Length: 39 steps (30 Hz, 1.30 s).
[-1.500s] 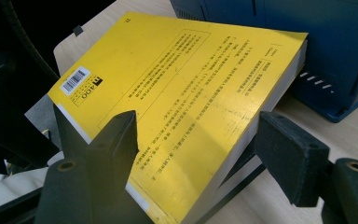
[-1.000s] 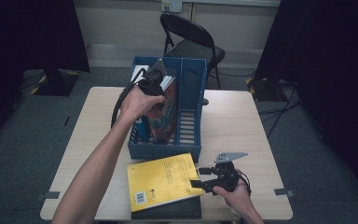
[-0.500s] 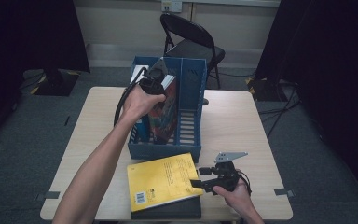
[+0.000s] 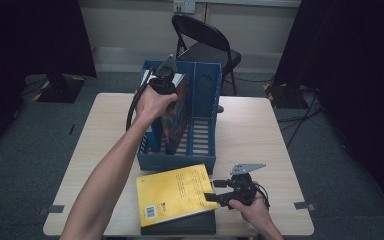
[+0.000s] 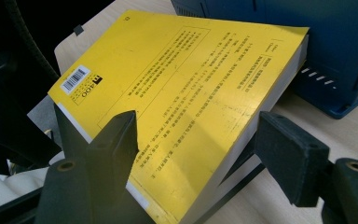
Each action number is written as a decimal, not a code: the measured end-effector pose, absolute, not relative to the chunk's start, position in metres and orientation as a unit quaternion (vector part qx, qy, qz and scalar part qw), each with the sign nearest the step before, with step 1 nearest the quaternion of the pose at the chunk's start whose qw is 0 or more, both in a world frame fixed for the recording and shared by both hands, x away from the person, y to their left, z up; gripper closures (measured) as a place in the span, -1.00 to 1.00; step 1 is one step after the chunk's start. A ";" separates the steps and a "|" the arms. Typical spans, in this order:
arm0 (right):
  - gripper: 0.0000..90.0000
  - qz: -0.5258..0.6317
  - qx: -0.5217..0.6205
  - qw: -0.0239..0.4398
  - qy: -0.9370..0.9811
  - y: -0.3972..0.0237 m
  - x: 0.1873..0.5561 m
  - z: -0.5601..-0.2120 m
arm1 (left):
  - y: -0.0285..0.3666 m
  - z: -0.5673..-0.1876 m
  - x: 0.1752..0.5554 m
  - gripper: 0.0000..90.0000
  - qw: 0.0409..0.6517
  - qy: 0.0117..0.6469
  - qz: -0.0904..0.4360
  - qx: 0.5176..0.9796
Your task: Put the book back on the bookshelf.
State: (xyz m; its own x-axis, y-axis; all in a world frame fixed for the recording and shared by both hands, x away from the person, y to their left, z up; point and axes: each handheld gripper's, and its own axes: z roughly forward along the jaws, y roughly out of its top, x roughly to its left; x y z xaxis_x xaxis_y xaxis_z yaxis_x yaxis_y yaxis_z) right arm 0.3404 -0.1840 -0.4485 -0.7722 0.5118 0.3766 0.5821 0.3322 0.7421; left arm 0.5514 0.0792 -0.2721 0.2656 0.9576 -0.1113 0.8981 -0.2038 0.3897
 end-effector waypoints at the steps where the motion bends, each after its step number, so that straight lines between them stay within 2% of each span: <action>1: -0.35 -0.470 -0.337 0.037 -0.815 -0.184 0.340 -0.448 | 0.080 -0.272 0.553 0.65 0.190 0.599 0.082 0.773; 8: -0.35 -0.470 -0.337 0.039 -0.814 -0.185 0.340 -0.449 | 0.077 -0.271 0.557 0.65 0.196 0.622 0.093 0.753; 18: -0.35 -0.471 -0.336 0.039 -0.815 -0.186 0.339 -0.449 | 0.070 -0.274 0.560 0.65 0.193 0.628 0.097 0.747; 23: -0.35 -0.470 -0.337 0.040 -0.815 -0.185 0.339 -0.450 | 0.066 -0.271 0.558 0.65 0.179 0.627 0.116 0.749; 32: -0.35 -0.468 -0.336 0.041 -0.816 -0.184 0.338 -0.450 | 0.064 -0.279 0.557 0.65 0.205 0.634 0.139 0.733; 39: -0.35 -0.467 -0.333 0.043 -0.818 -0.183 0.338 -0.450 | 0.066 -0.279 0.556 0.63 0.201 0.622 0.128 0.746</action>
